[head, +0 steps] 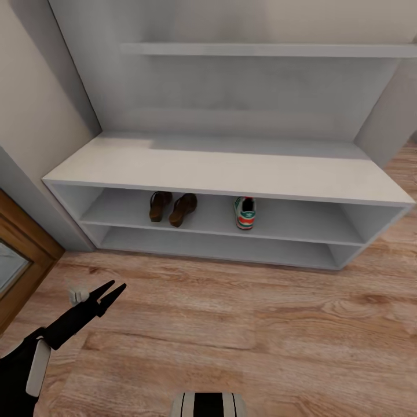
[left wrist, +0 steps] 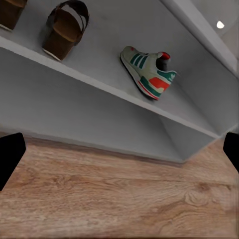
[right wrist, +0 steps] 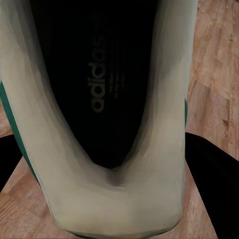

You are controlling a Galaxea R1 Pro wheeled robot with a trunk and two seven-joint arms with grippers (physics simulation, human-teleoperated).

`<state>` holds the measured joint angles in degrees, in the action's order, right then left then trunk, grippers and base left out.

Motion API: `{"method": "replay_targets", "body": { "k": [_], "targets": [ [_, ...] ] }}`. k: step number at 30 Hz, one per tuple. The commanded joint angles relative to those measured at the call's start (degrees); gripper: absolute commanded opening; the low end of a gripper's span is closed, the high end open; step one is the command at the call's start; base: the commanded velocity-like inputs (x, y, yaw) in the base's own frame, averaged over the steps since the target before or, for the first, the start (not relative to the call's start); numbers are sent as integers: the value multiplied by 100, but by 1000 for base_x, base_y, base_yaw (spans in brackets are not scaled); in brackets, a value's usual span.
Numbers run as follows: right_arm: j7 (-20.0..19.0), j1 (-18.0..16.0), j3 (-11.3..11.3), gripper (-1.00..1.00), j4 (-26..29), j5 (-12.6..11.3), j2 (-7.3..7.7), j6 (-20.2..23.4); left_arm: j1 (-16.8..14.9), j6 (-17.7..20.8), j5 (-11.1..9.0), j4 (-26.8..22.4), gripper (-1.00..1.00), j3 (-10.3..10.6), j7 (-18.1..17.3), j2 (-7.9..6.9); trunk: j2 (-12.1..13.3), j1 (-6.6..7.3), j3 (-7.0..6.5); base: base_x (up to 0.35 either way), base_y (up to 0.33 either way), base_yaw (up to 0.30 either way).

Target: Pick up the two gym shoes and the two sandals from the corridor floor and place them onto the hallstand (shoe rack) in the corridor, making sure they are on the rack and not on the floor. Arrange them so the two gym shoes are next to each other and the two sandals are next to each other.

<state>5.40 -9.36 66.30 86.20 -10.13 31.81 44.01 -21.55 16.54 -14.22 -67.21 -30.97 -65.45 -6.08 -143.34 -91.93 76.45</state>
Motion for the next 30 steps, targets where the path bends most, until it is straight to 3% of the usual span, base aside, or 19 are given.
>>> {"method": "replay_targets", "body": {
  "k": [1,10,21,30],
  "targets": [
    [57,-4,-3,-100,2,-59,1,20,5,60,-19,-3,100,-7,-20,0,-2,3,4,-96,-177,0],
    [57,-4,-27,-100,2,-59,1,20,19,60,-28,-3,100,-316,-28,1,-2,3,4,-98,-38,0],
    [57,-4,-30,-100,4,-59,1,20,19,60,-28,-3,100,-346,-29,1,-2,3,4,-310,-1,0],
    [57,-4,-30,-100,10,-59,1,20,19,60,-28,-3,100,-347,-29,1,-2,3,4,-42,0,-77]
  ]
}}
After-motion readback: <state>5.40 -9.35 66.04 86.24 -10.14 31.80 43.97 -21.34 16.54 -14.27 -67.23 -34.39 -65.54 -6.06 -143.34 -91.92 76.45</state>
